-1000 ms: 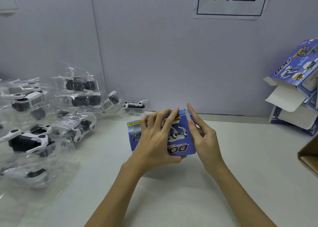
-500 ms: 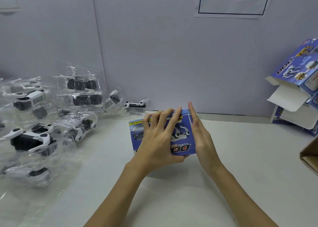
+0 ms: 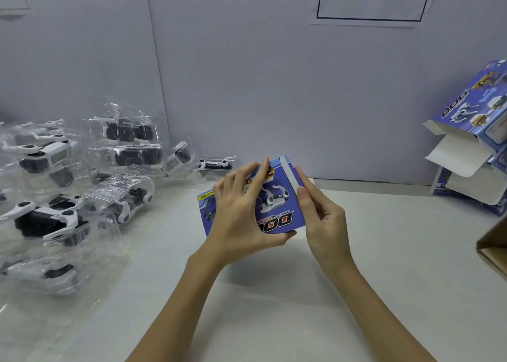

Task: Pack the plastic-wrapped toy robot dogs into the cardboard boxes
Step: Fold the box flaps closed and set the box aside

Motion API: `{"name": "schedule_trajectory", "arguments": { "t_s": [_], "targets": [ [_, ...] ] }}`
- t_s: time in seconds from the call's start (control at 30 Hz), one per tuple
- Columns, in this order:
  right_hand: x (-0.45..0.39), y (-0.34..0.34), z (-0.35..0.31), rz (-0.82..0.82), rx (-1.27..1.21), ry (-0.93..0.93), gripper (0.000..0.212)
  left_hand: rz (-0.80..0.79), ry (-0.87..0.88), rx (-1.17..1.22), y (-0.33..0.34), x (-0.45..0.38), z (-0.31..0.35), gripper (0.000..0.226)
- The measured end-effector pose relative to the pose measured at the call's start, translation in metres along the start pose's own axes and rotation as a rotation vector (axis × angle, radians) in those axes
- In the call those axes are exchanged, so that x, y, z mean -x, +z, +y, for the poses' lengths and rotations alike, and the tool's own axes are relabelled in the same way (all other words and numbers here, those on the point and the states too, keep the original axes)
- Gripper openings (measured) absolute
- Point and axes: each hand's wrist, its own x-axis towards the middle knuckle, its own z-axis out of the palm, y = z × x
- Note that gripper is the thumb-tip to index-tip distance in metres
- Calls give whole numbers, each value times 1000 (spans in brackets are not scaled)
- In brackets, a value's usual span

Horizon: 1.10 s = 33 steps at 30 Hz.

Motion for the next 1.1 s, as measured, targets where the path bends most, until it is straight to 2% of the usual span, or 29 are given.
{"name": "schedule_trajectory", "arguments": {
  "t_s": [0.17,0.33,0.9,1.1],
  "targets": [
    [0,-3,2,30,3,1,36,26,40,-69,5,1,6,110],
    [-1,-5,4,56,23,19,37,11,109,-134,6,3,2,84],
    [-3,-9,9,97,57,17,38,-19,97,-215,3,1,5,83],
    [-2,-5,7,24,40,8,39,-18,101,-209,1,1,5,82]
  ]
}}
